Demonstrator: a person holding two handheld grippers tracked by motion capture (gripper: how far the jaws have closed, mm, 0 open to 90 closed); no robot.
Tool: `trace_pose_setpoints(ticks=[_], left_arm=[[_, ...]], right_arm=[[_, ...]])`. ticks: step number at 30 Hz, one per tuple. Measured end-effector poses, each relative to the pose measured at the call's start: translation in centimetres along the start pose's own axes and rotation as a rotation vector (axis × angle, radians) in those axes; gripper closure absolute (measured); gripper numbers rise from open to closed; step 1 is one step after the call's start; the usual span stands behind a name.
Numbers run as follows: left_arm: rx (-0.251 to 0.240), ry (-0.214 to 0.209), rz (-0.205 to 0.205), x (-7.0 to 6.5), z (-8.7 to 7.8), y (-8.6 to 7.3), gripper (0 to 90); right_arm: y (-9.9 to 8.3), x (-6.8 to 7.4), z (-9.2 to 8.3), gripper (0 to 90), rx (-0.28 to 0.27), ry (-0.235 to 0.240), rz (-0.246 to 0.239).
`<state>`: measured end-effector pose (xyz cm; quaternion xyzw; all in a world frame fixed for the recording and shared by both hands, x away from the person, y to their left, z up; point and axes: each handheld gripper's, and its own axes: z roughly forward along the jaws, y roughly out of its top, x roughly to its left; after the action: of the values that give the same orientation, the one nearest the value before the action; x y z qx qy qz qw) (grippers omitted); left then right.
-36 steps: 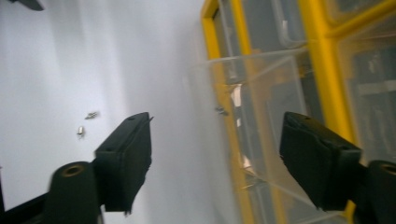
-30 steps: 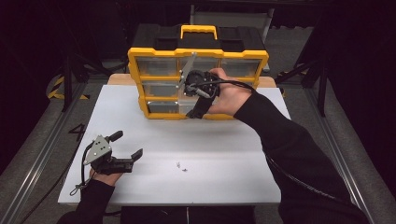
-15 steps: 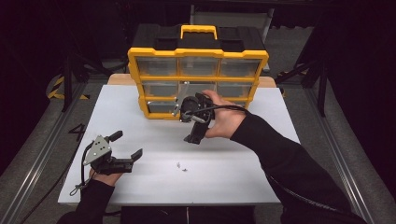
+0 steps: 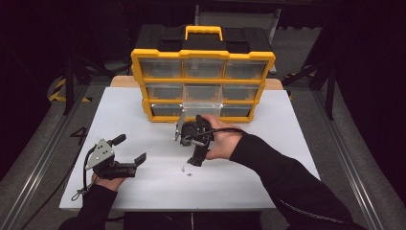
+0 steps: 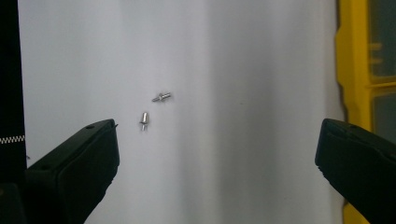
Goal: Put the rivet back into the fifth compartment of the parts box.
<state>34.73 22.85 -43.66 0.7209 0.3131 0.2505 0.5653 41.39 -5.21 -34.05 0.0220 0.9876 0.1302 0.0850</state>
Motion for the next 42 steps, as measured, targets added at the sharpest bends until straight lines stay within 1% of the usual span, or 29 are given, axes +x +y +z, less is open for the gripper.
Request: trace_pose_setpoints(ticks=[2, 3, 5, 8, 9, 10, 11, 13, 18, 22, 29, 31, 34, 35, 36, 37, 38, 39, 40, 41, 42], left_arm=[[-0.002, 0.002, -0.002, 0.0, 0.0, 0.0, 1.3], [-0.001, 0.002, -0.002, 0.0, 0.0, 0.0, 1.3], [-0.003, 0.002, -0.002, 0.0, 0.0, 0.0, 1.3], [-0.003, 0.003, -0.001, 0.0, 0.0, 0.0, 1.3], [0.001, 0.003, -0.001, 0.0, 0.0, 0.0, 1.3], [0.0, 0.002, -0.002, 0.0, 0.0, 0.0, 1.3], [0.0, 0.001, -0.002, 0.0, 0.0, 0.0, 1.3], [0.002, 0.001, -0.002, 0.1, -0.1, 0.0, 1.3], [-0.001, 0.001, -0.002, 0.1, -0.1, 0.0, 1.3], [-0.002, 0.001, -0.003, 0.0, -0.1, 0.0, 1.3], [0.001, 0.001, 0.0, 0.0, 0.0, 0.0, 1.3], [0.002, 0.001, 0.0, 0.0, 0.0, 0.0, 1.3], [0.001, 0.002, -0.001, 0.0, 0.0, 0.0, 1.3], [0.001, 0.003, 0.0, 0.0, 0.0, 0.0, 1.3], [0.002, 0.003, 0.0, 0.0, 0.0, 0.0, 1.3], [0.002, 0.003, 0.0, 0.0, 0.0, 0.0, 1.3], [0.0, 0.004, 0.0, 0.0, 0.0, 0.0, 1.3], [0.0, 0.004, 0.0, 0.0, 0.0, 0.0, 1.3], [-0.003, 0.004, -0.001, 0.0, 0.0, 0.0, 1.3], [-0.002, 0.004, -0.001, 0.0, 0.0, 0.0, 1.3], [0.0, 0.004, 0.0, 0.0, 0.0, 0.0, 1.3]], right_arm=[[-0.1, 0.3, 0.7, 0.3, 0.004, 0.005, 0.0], [-0.2, 0.4, 1.2, 0.4, 0.009, 0.005, -0.007], [-0.3, 0.9, 2.0, 0.5, 0.024, 0.016, -0.001], [-0.4, 1.3, 3.2, 0.6, 0.039, 0.026, -0.009], [-0.4, 1.3, 3.2, 0.6, 0.039, 0.026, -0.009], [-0.4, 1.5, 3.7, 0.8, 0.045, 0.03, -0.014], [-0.4, 1.7, 4.1, 0.8, 0.054, 0.038, -0.007], [-0.5, 1.9, 4.8, 1.0, 0.056, 0.046, -0.008], [-0.5, 2.5, 6.2, 1.8, 0.086, 0.071, -0.006], [-0.5, 2.9, 7.0, 3.2, 0.11, 0.095, -0.007], [-0.4, 3.4, 7.7, 7.3, 0.111, 0.12, -0.007], [-0.4, 3.4, 7.8, 9.3, 0.122, 0.129, -0.019], [-0.4, 3.6, 8.2, 15.1, 0.129, 0.129, -0.017], [-0.4, 3.6, 8.2, 18.8, 0.134, 0.131, -0.018], [-0.3, 3.7, 8.2, 28.6, 0.135, 0.133, -0.023], [-0.3, 3.7, 8.2, 28.6, 0.135, 0.133, -0.023], [-0.3, 3.8, 8.2, 37.1, 0.138, 0.135, -0.027], [-0.3, 3.8, 8.2, 37.1, 0.138, 0.135, -0.027], [-0.2, 3.8, 8.2, 41.1, 0.137, 0.135, -0.027], [-0.2, 3.8, 8.2, 48.7, 0.13, 0.151, -0.022], [-0.2, 3.8, 8.2, 52.1, 0.128, 0.149, -0.02]])
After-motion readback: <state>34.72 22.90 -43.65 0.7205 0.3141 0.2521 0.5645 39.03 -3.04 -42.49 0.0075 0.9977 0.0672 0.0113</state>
